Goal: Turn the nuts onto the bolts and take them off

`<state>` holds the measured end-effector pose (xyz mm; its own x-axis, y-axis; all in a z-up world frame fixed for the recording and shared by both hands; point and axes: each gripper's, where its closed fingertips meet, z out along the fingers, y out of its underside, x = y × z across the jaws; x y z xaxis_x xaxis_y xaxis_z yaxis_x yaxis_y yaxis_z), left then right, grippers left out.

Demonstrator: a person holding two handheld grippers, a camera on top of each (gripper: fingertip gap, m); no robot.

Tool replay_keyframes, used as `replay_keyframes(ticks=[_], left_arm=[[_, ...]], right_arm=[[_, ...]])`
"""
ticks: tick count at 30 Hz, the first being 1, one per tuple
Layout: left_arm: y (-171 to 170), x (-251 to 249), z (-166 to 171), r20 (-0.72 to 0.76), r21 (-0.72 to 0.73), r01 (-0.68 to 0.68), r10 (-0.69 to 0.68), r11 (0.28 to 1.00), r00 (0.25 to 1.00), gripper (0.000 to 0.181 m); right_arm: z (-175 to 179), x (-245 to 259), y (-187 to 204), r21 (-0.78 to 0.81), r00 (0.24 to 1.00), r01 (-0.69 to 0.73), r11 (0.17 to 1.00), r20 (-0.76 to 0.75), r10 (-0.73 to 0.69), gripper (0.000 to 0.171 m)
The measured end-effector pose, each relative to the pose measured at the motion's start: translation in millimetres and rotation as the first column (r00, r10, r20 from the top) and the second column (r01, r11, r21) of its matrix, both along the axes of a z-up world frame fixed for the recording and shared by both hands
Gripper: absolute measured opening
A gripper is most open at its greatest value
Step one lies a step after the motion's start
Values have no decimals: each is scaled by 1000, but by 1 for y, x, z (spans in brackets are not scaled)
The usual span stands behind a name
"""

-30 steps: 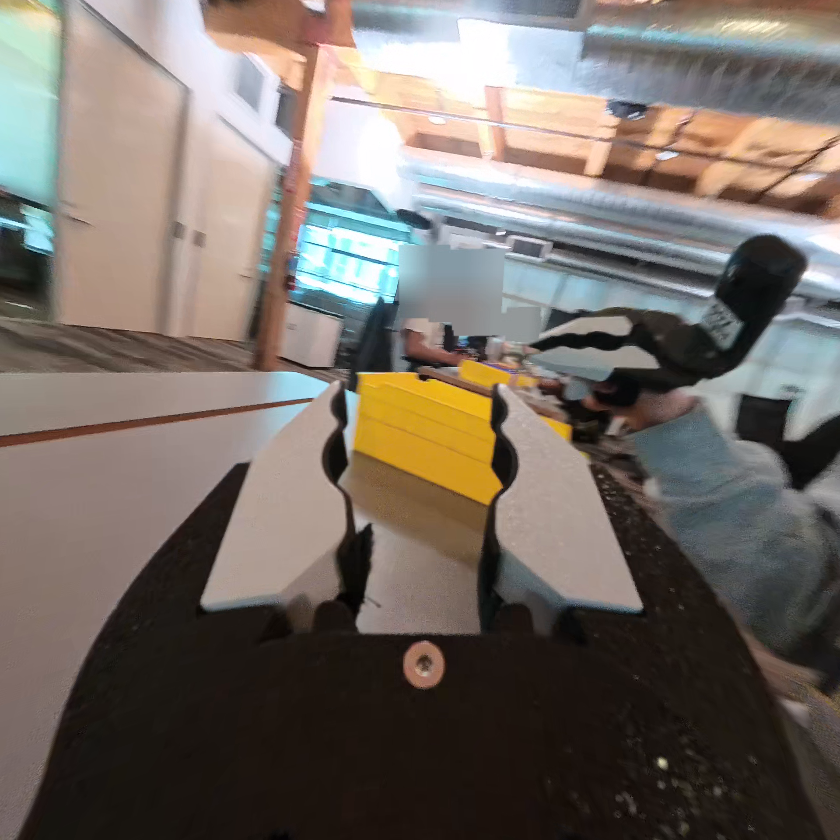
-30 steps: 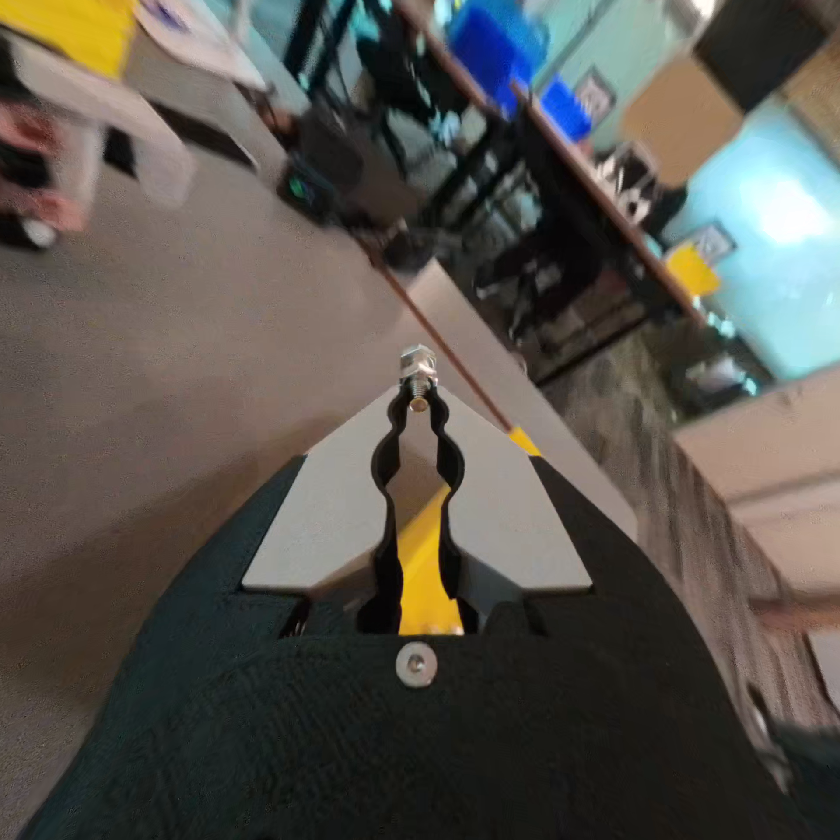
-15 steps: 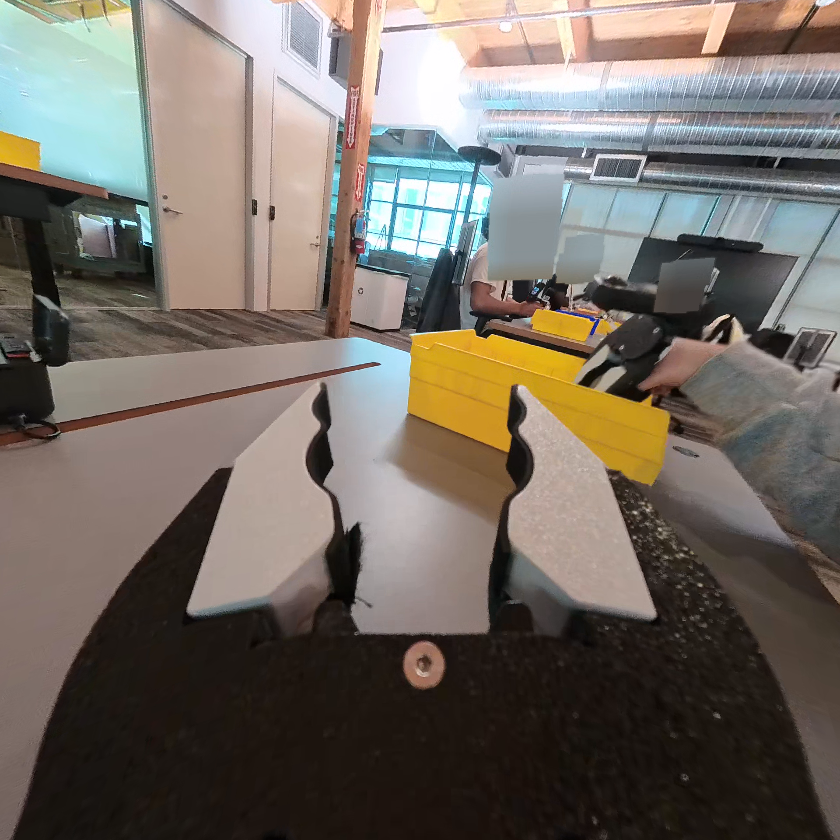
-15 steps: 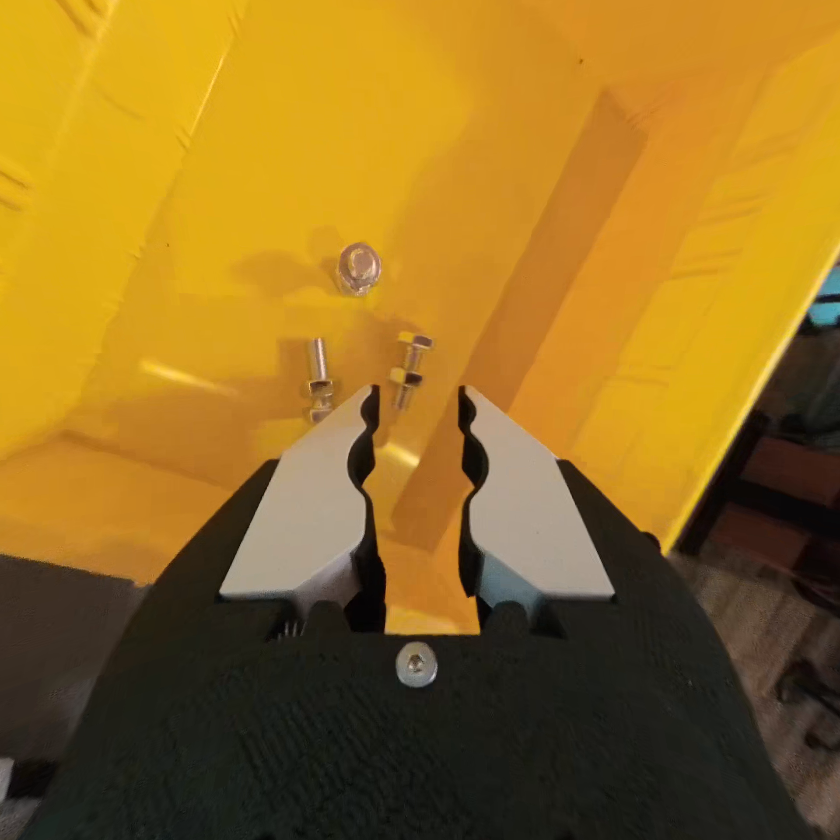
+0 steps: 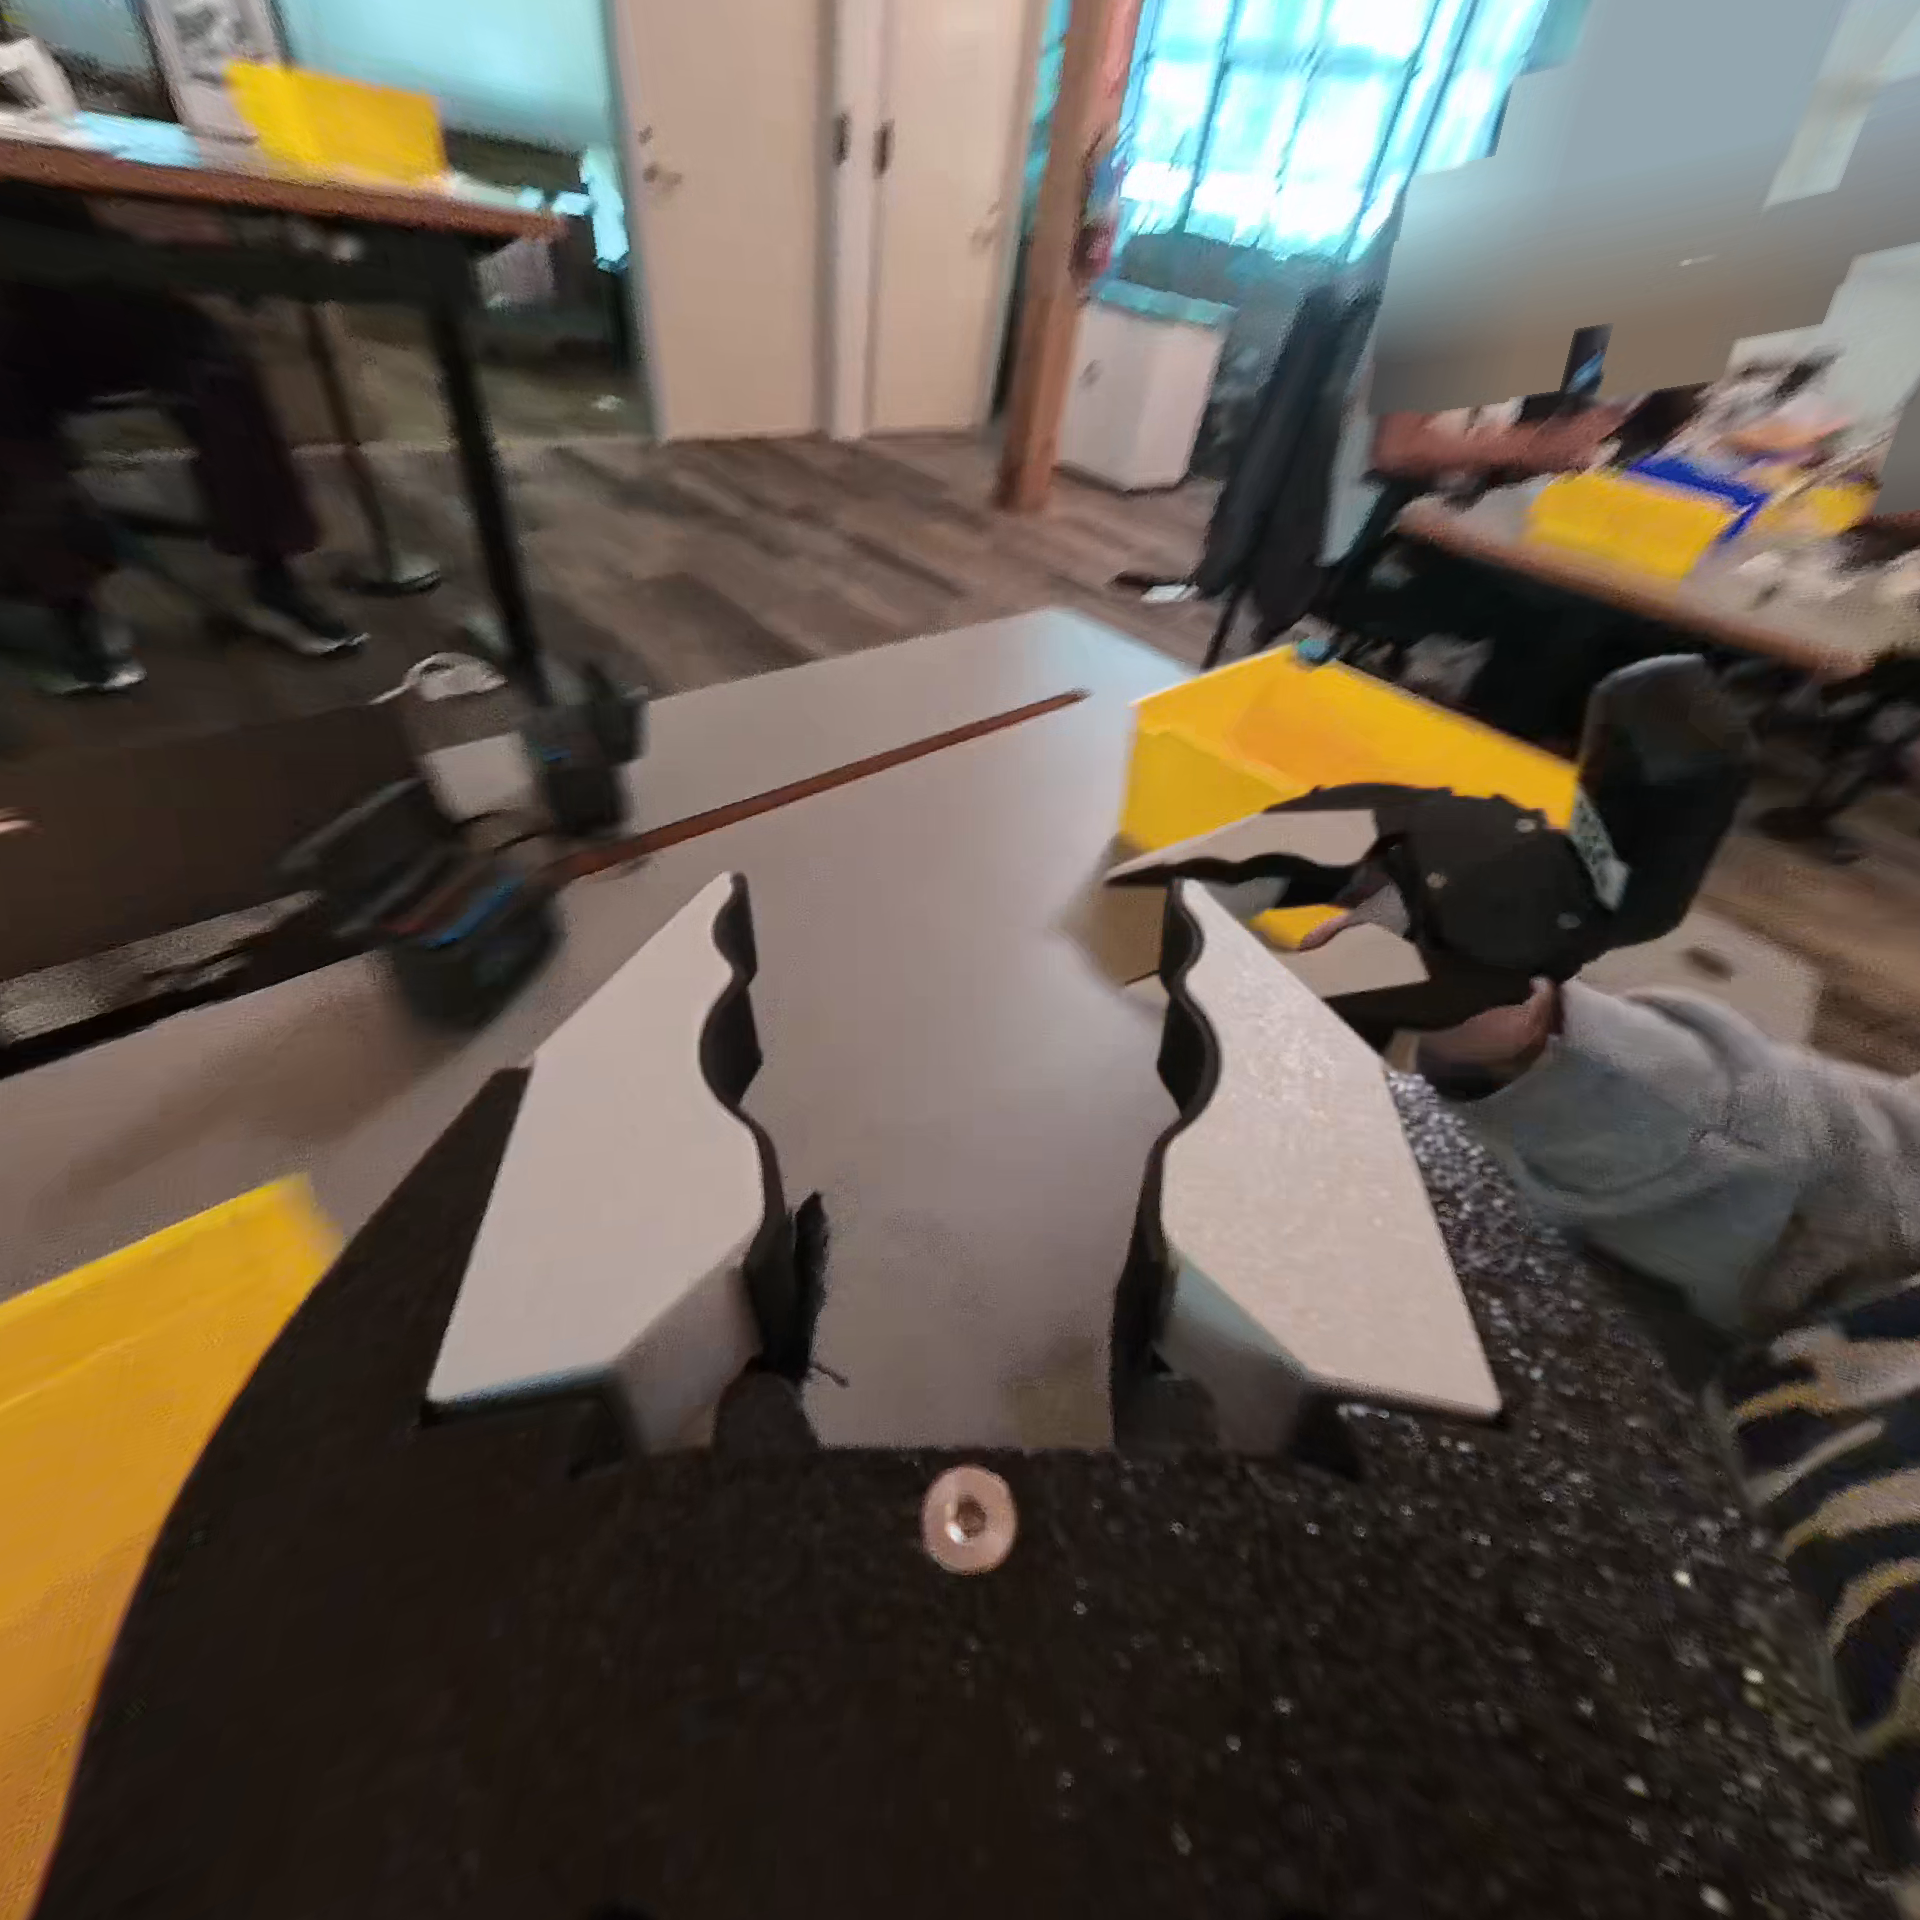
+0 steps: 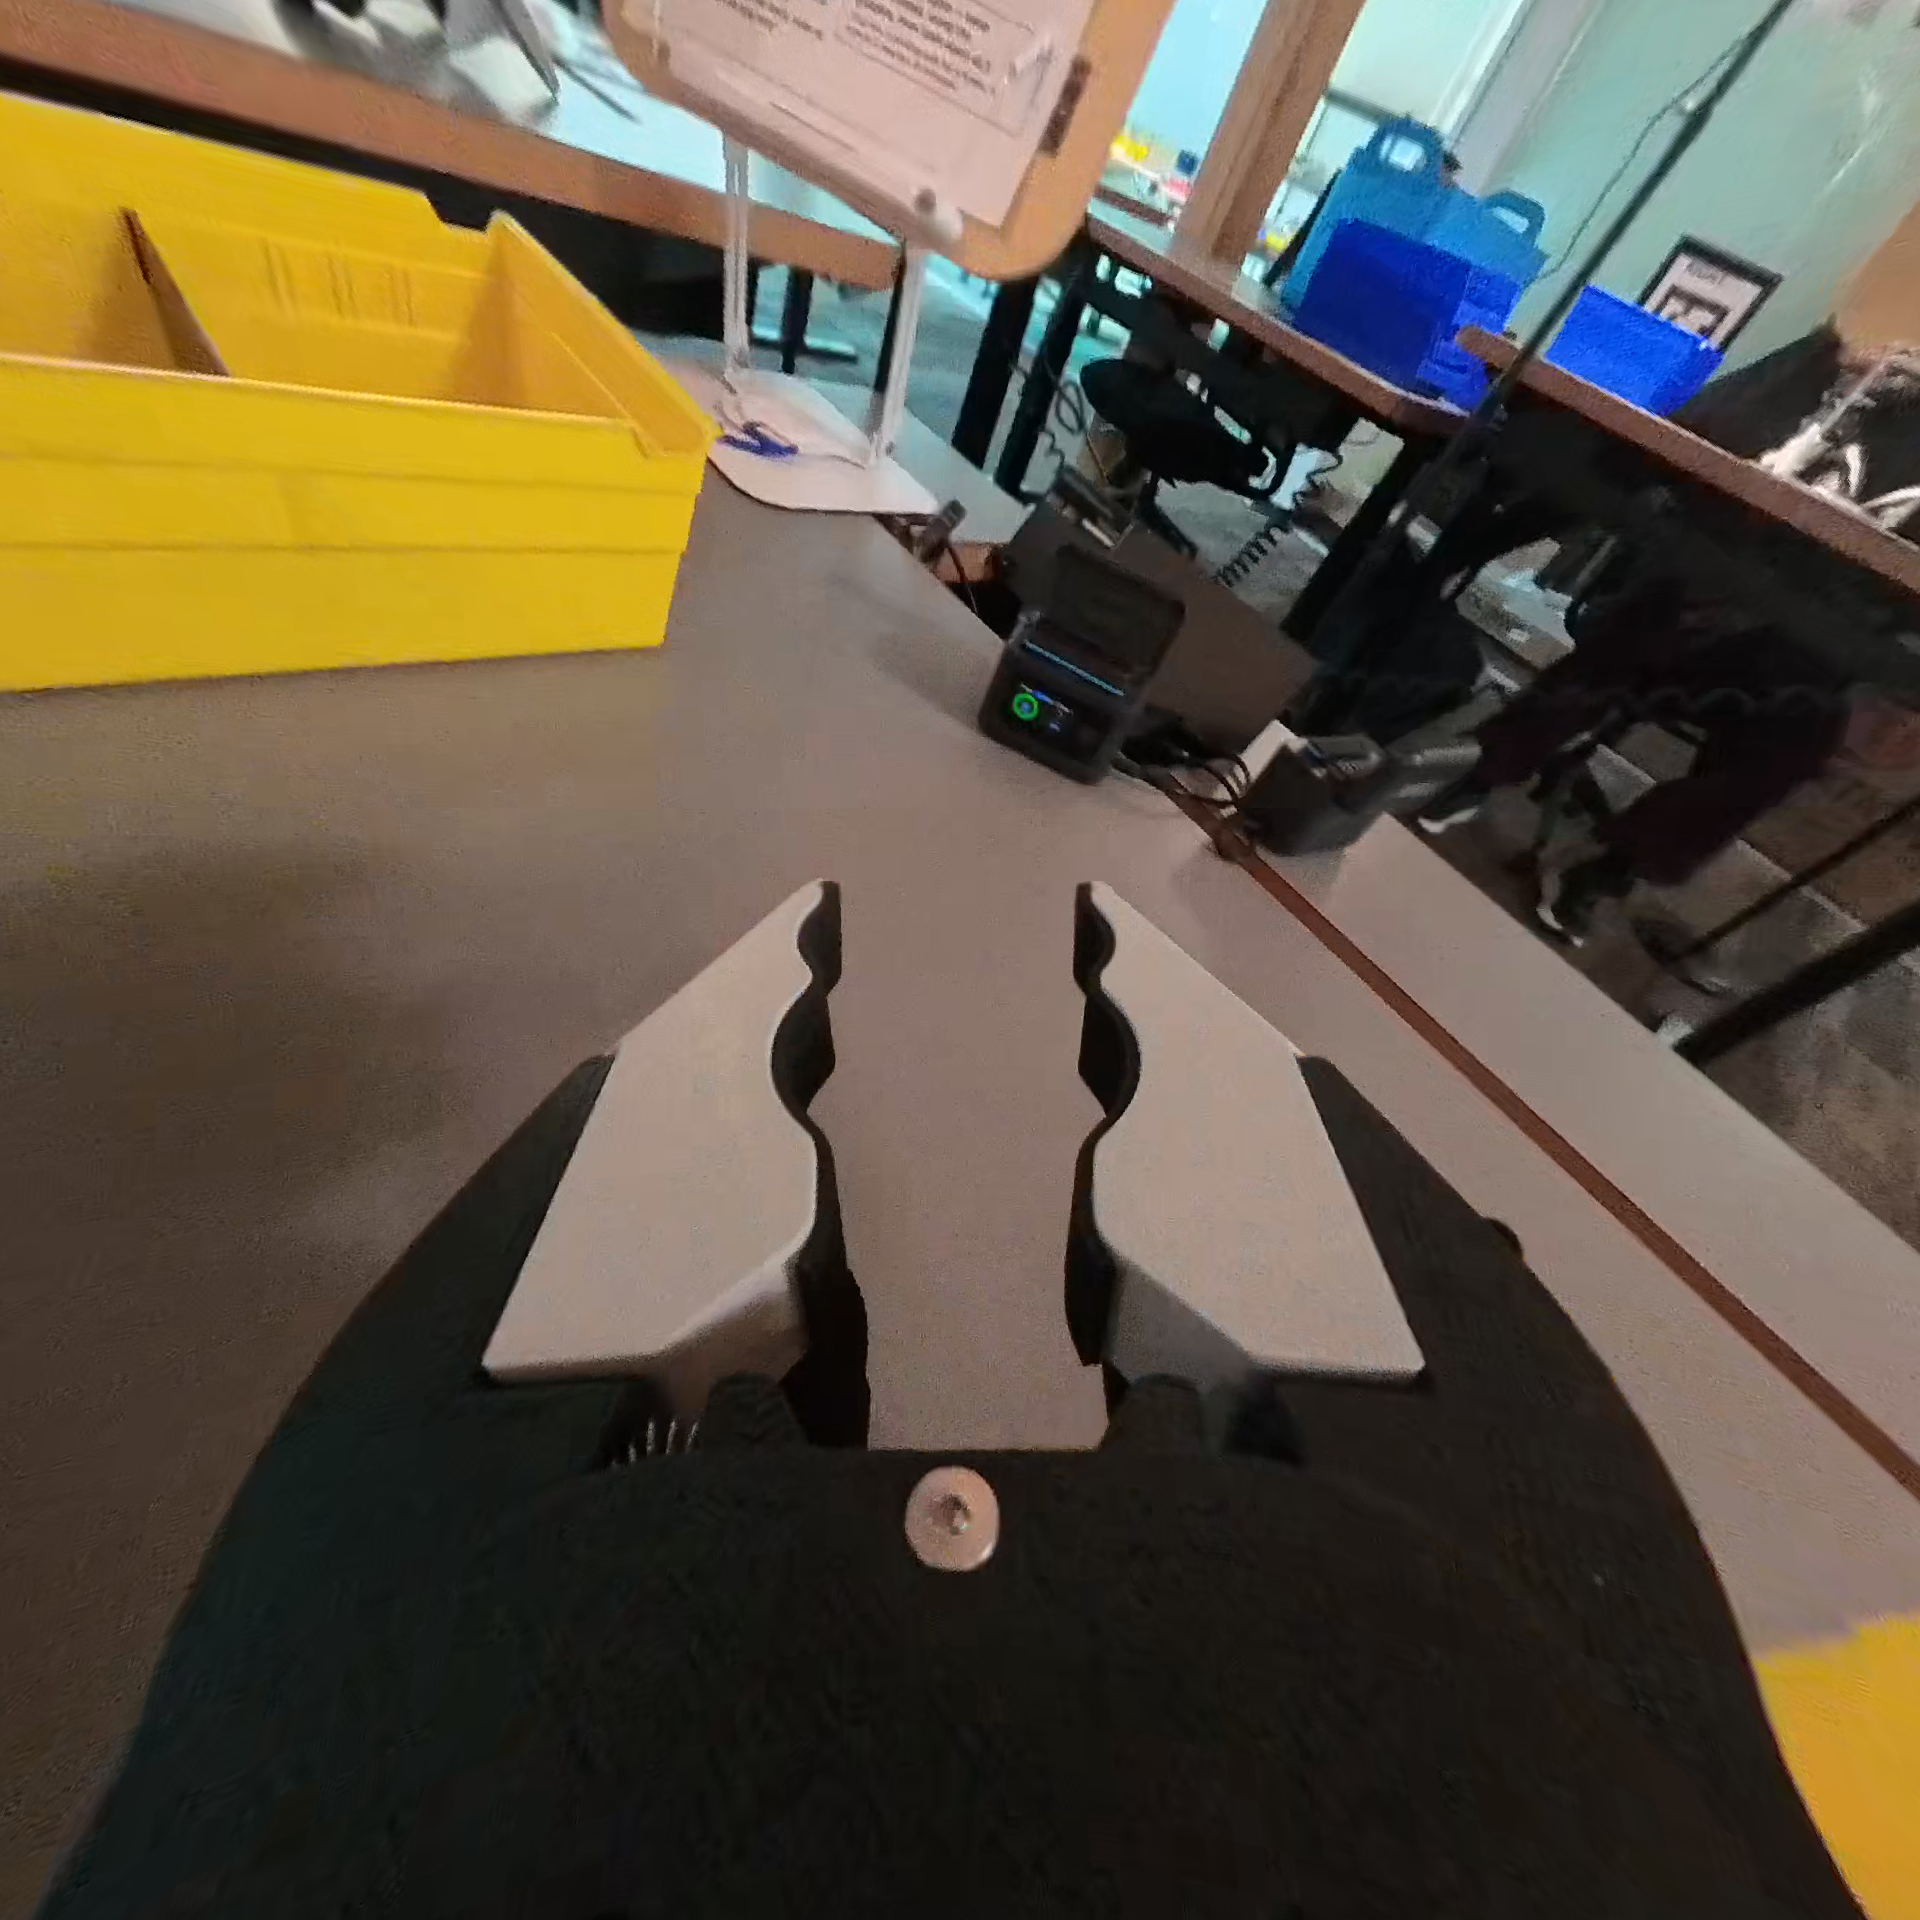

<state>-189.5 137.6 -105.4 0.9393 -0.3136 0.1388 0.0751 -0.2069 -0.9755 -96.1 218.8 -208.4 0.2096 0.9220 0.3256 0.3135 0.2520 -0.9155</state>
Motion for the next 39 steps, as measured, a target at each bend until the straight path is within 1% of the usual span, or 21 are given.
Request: replay_keyframes(ticks=[2, 3, 4, 6, 7, 8, 9, 10, 12, 14, 16, 17, 20, 22, 25, 28, 30, 33, 35, 37, 39], left_arm=[[-16, -58, -5, -122, -75, -78, 68, 994, 990, 69], [-24, -86, -13, -188, -124, -110, 86, 986, 978, 68], [-31, -108, -21, -240, -177, -106, 62, 978, 969, 58], [-44, -134, -43, -298, -291, -8, -82, 957, 951, 56], [-51, -145, -59, -325, -371, 44, -174, 928, 930, 54], [-56, -163, -77, -357, -461, 26, -212, 887, 910, 54], [-61, -179, -96, -360, -562, 8, -253, 827, 898, 53], [-66, -187, -112, -327, -651, 21, -306, 759, 894, 52], [-72, -183, -135, -209, -754, 137, -433, 643, 877, 50], [-72, -174, -149, -137, -780, 266, -570, 566, 810, 49], [-62, -174, -162, -168, -779, 300, -645, 550, 745, 48], [-54, -175, -169, -181, -779, 294, -648, 553, 740, 47], [-42, -163, -186, -117, -778, 349, -666, 522, 737, 48], [-36, -162, -197, -183, -769, 342, -698, 540, 692, 50], [-29, -166, -206, -297, -749, 333, -740, 573, 604, 52], [-21, -167, -208, -326, -734, 359, -763, 576, 558, 56], [-17, -165, -209, -317, -737, 387, -788, 555, 527, 59], [-18, -152, -207, -280, -721, 480, -843, 500, 459, 56], [-17, -148, -210, -271, -731, 498, -868, 467, 416, 56], [-17, -141, -213, -253, -740, 513, -886, 436, 388, 54], [-17, -142, -223, -260, -778, 476, -901, 409, 348, 53]], right_arm=[[-10, -24, 6, 18, 998, 2, 1000, -65, -1, 43], [-15, -33, 9, 29, 996, 7, 1000, -94, -4, 43], [-19, -40, 12, 45, 992, 10, 999, -126, -4, 42], [-24, -51, 19, 90, 984, 27, 996, -175, -10, 42], [-25, -55, 22, 124, 980, 36, 992, -198, -11, 42], [-25, -58, 25, 160, 975, 50, 986, -220, -13, 42], [-24, -61, 27, 196, 972, 60, 979, -236, -12, 42], [-24, -63, 29, 224, 969, 65, 972, -245, -9, 42], [-24, -66, 35, 244, 968, 79, 966, -252, -16, 40], [-23, -68, 42, 244, 965, 103, 964, -260, -38, 39], [-21, -67, 45, 248, 961, 120, 961, -270, -50, 38], [-20, -67, 44, 257, 961, 123, 959, -273, -50, 37], [-20, -68, 42, 288, 962, 130, 949, -267, -51, 35], [-21, -69, 41, 297, 965, 129, 946, -256, -51, 34], [-22, -68, 42, 291, 966, 134, 947, -252, -59, 34], [-22, -68, 44, 284, 965, 139, 949, -253, -66, 34], [-22, -68, 43, 286, 965, 139, 948, -252, -65, 34], [-22, -68, 42, 289, 966, 133, 948, -253, -58, 34], [-22, -68, 42, 286, 966, 132, 949, -253, -58, 34], [-22, -68, 42, 283, 965, 131, 950, -256, -56, 34], [-21, -68, 41, 283, 964, 126, 951, -260, -51, 34]])
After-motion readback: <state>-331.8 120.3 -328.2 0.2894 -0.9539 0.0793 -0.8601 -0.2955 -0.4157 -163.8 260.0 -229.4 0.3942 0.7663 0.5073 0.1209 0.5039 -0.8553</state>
